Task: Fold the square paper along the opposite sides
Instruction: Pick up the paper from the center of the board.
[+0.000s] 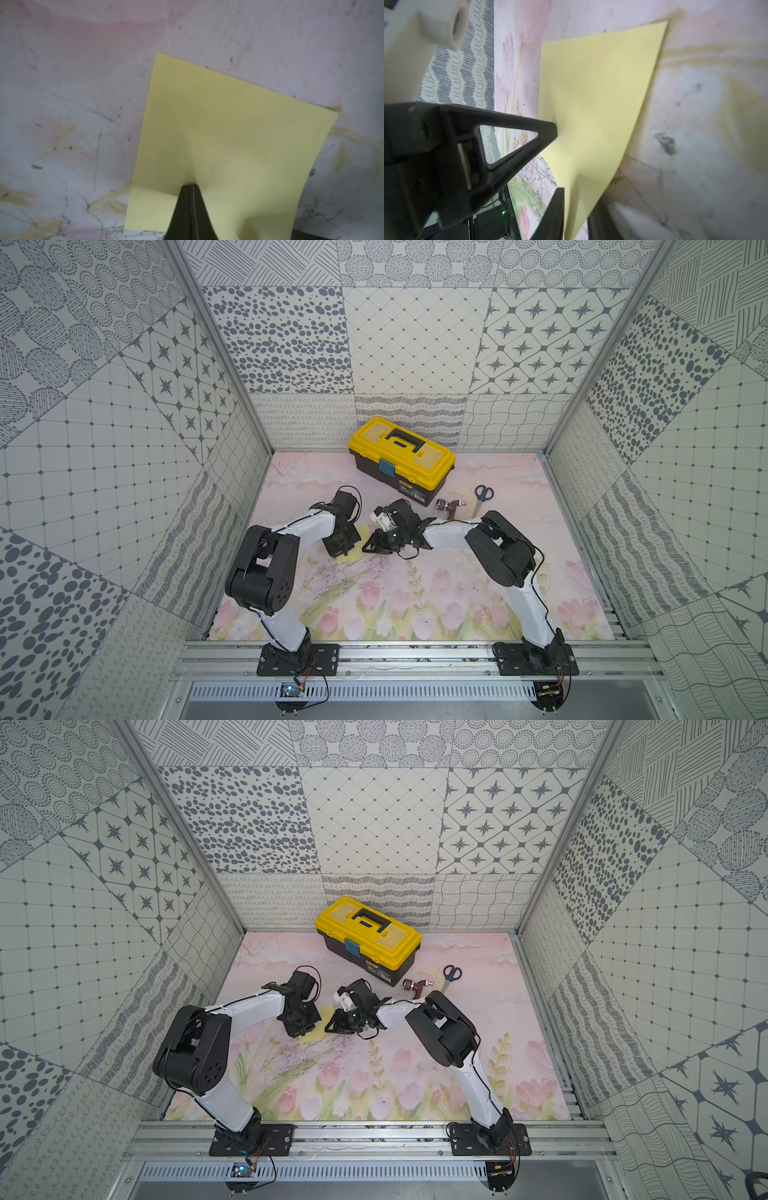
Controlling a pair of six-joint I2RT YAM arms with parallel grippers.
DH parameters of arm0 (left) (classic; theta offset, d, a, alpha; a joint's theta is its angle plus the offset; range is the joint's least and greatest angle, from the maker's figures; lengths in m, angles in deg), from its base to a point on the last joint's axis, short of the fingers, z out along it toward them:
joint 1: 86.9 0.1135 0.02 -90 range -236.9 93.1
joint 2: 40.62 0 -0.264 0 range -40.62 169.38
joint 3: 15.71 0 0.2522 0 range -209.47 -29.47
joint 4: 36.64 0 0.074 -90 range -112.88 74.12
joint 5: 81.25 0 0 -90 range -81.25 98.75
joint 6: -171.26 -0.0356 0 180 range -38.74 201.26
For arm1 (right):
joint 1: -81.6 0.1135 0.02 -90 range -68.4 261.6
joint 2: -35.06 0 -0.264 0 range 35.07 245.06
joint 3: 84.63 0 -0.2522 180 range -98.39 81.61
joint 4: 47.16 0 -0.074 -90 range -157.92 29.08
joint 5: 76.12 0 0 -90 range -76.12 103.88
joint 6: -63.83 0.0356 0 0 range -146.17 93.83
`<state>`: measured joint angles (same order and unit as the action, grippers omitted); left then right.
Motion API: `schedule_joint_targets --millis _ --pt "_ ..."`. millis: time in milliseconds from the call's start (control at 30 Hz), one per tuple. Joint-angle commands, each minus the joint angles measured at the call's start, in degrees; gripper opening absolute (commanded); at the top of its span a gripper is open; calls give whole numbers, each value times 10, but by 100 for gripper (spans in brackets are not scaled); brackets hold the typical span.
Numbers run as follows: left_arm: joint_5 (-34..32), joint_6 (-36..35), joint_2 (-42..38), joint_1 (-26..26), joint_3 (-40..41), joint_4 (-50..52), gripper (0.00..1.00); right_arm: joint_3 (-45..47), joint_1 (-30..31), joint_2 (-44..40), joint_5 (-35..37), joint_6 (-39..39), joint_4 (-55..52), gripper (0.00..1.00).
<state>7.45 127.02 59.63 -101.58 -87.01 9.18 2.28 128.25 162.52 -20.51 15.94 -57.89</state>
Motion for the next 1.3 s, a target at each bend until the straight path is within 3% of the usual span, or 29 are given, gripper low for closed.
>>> schedule_joint_targets --millis 0,67,267,400,433,500,533,600,667,767,933,1000,1100,1267 --pt "51 -5 36 -15 26 -23 0 -5 4 39 39 4 -31 15" --pt "51 -6 33 -18 25 -21 0 -6 4 41 45 7 -30 1" --pt "49 -26 -10 -23 17 -26 0 28 4 9 80 -8 -18 0" --pt "43 -65 -83 -23 -39 -16 0 60 3 -44 108 -39 -6 0" --pt "38 -74 -102 -23 -56 -12 6 66 3 -61 118 -51 -11 0" --pt "29 -95 -143 -23 -99 -8 33 76 0 -105 145 -88 -33 0" --pt "27 -104 -163 -23 -117 -11 42 81 -3 -127 158 -104 -44 0" --pt "39 -131 -203 -23 -153 -28 73 99 -13 -187 184 -138 -64 0" --pt "60 -153 -236 -21 -176 -55 94 115 -29 -248 192 -164 -79 0" --pt "141 -191 -276 -15 -191 -124 98 131 -63 -354 178 -202 -104 0" --pt "385 -215 -294 35 -200 -232 98 143 -123 -533 116 -268 -125 0" --pt "496 -184 -306 61 -162 -350 98 141 -146 -594 80 -288 -125 0" --pt "606 -113 -312 78 -111 -549 98 131 -167 -645 28 -310 -126 0" --pt "720 -27 -264 66 -161 -670 98 106 -174 -656 -50 -325 -124 0"
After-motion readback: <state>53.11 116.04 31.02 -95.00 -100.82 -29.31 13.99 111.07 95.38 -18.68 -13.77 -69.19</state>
